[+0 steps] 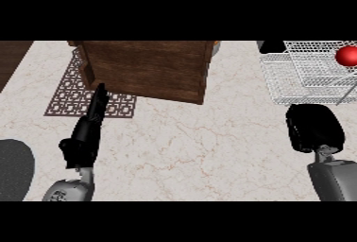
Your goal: Pick the tomato from the tray and place it in the tiered basket
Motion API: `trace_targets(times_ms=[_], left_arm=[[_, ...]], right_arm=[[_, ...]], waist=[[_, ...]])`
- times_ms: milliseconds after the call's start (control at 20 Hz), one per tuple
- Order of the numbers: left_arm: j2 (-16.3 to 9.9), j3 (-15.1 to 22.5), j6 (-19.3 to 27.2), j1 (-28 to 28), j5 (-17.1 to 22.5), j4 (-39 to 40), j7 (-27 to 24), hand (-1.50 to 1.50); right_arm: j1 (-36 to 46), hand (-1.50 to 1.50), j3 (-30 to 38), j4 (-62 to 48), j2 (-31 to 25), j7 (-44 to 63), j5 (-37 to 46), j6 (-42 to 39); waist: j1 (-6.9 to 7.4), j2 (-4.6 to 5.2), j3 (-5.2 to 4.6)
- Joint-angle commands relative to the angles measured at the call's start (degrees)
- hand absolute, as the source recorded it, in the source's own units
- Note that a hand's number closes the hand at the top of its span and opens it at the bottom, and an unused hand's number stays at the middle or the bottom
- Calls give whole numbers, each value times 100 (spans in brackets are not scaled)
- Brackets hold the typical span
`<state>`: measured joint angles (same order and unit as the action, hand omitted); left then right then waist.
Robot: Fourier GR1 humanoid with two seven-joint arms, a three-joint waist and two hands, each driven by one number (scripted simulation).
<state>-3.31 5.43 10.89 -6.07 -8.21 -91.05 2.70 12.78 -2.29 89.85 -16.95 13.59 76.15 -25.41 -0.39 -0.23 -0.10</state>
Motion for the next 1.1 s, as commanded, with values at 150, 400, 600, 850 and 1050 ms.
trace_targets(times_ms=[150, 400, 600, 850, 1050], left_arm=[[69, 139, 18, 199, -99, -77, 28, 0], [36, 43, -44, 25, -27, -56, 27, 0], [76, -47, -69, -111, 10, 291, -158, 0], [110, 5, -123, 57, 36, 159, -197, 0], [86, -19, 80, -12, -206, 222, -172, 0]], right_arm=[[728, 150, 545, 1851, 97, 1111, -155, -1358], [1786, 150, 1336, 2575, -235, 1433, -633, -2681], [2525, 150, 1832, 2814, -265, 1730, -1054, -3570], [3274, 150, 2445, 2439, -131, 2010, -1416, -3741], [4086, 150, 2978, 1599, 219, 2294, -1683, -3347]], waist=[[-22, -30, 2], [8, -12, 2], [13, 1, 3], [42, 4, 6], [77, 15, 6]])
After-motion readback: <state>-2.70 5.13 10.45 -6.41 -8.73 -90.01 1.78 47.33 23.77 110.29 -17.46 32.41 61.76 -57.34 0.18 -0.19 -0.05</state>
